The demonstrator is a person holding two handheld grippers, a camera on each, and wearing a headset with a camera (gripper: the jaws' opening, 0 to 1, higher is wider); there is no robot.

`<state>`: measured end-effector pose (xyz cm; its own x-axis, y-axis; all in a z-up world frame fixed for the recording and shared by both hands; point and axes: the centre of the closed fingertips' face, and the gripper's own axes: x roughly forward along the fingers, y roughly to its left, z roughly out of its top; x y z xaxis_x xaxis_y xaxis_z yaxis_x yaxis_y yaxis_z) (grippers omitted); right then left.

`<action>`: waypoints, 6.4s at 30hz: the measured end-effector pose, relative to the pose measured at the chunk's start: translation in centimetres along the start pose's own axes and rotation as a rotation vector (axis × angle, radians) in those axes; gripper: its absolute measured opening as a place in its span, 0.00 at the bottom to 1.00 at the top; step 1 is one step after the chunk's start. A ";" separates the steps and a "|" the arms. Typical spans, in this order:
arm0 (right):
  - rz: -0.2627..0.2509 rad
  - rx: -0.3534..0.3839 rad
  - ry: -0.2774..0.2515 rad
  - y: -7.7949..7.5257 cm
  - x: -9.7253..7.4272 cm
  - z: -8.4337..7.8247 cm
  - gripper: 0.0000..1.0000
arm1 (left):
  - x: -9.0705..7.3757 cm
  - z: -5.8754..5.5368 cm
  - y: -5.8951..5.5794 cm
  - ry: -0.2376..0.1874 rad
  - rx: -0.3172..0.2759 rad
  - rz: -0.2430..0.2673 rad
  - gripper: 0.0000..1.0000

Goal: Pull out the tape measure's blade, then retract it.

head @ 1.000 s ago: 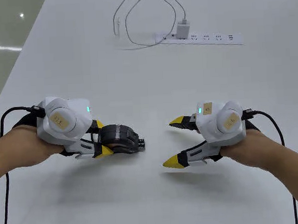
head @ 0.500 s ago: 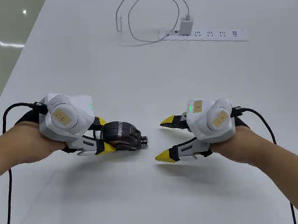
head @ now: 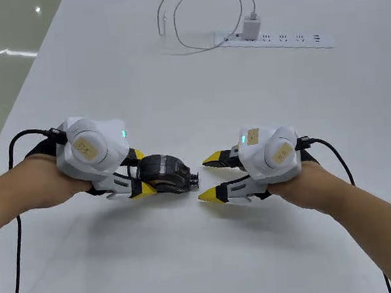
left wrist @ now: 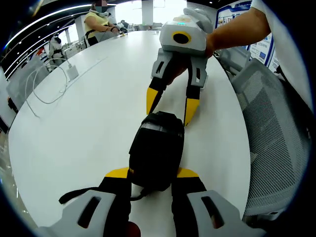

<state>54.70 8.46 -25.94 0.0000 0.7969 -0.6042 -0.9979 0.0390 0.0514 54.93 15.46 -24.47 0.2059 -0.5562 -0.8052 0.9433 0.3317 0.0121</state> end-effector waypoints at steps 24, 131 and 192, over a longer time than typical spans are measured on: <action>0.033 -0.048 -0.025 0.2 1.4 0.4 0.12 | 0.1 0.0 0.1 -0.003 0.003 -0.001 0.26; -0.045 -0.058 0.096 -0.5 -5.5 -4.9 0.08 | 0.1 0.0 0.0 0.014 0.045 -0.002 0.25; -0.107 -0.044 0.177 -0.6 -11.0 -8.5 0.08 | 0.1 0.0 0.0 0.017 0.056 -0.002 0.25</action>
<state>54.79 -5.44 -26.10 0.0982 0.6711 -0.7348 -0.9947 0.0880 -0.0526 54.90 15.38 -24.51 0.1998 -0.5439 -0.8150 0.9569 0.2873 0.0428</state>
